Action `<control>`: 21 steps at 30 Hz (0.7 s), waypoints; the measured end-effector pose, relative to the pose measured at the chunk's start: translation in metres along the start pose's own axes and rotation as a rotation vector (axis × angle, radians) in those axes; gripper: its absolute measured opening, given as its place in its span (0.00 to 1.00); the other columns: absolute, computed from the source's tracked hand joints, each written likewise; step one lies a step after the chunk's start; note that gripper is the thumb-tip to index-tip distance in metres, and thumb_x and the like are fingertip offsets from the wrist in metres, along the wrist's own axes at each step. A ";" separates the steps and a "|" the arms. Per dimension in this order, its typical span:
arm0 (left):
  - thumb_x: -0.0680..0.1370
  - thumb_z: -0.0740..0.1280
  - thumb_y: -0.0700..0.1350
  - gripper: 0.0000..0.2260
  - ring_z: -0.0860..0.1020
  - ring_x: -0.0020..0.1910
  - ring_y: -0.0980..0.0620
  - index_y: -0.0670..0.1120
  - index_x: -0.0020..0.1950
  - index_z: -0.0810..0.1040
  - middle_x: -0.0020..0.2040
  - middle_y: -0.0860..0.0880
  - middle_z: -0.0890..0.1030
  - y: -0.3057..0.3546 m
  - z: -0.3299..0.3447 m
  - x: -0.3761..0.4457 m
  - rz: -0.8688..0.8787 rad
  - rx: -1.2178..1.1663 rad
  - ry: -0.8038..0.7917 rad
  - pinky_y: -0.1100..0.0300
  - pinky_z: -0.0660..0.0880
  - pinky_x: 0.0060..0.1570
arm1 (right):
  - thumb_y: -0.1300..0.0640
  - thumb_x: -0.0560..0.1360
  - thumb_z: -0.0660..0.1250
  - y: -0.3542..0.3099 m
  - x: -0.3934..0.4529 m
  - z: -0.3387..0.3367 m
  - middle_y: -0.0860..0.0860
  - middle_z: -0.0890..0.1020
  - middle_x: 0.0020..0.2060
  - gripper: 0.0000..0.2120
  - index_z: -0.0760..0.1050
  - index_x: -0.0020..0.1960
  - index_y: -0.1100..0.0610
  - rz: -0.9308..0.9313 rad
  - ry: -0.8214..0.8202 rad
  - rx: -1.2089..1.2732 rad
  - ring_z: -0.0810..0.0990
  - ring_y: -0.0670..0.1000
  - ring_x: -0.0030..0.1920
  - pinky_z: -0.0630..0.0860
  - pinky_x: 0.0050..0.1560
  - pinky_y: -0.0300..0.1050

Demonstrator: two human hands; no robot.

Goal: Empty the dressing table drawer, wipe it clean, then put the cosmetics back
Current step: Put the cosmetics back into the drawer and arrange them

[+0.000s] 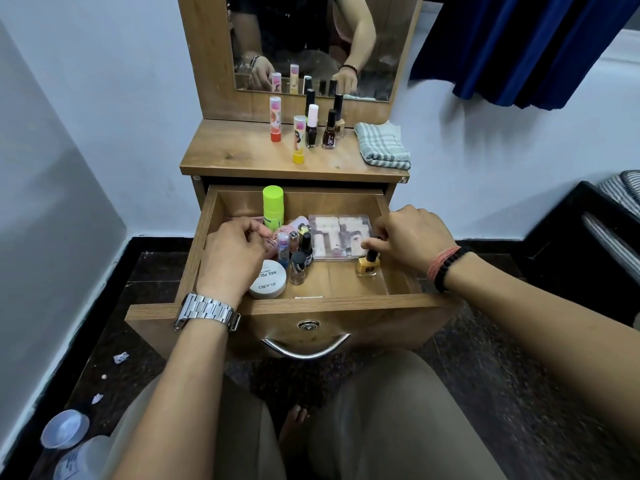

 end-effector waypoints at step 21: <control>0.78 0.60 0.41 0.12 0.81 0.38 0.50 0.52 0.37 0.77 0.39 0.50 0.84 -0.001 0.001 0.001 -0.032 -0.034 -0.027 0.57 0.76 0.42 | 0.42 0.75 0.65 -0.010 0.073 -0.073 0.50 0.79 0.40 0.13 0.78 0.44 0.52 -0.017 0.145 0.191 0.78 0.52 0.43 0.73 0.42 0.43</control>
Point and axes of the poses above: each hand's wrist, its own x-axis towards the middle knuckle, its own z-axis out of the palm, y = z × x, the point moved 1 cm from there along x, towards the middle knuckle
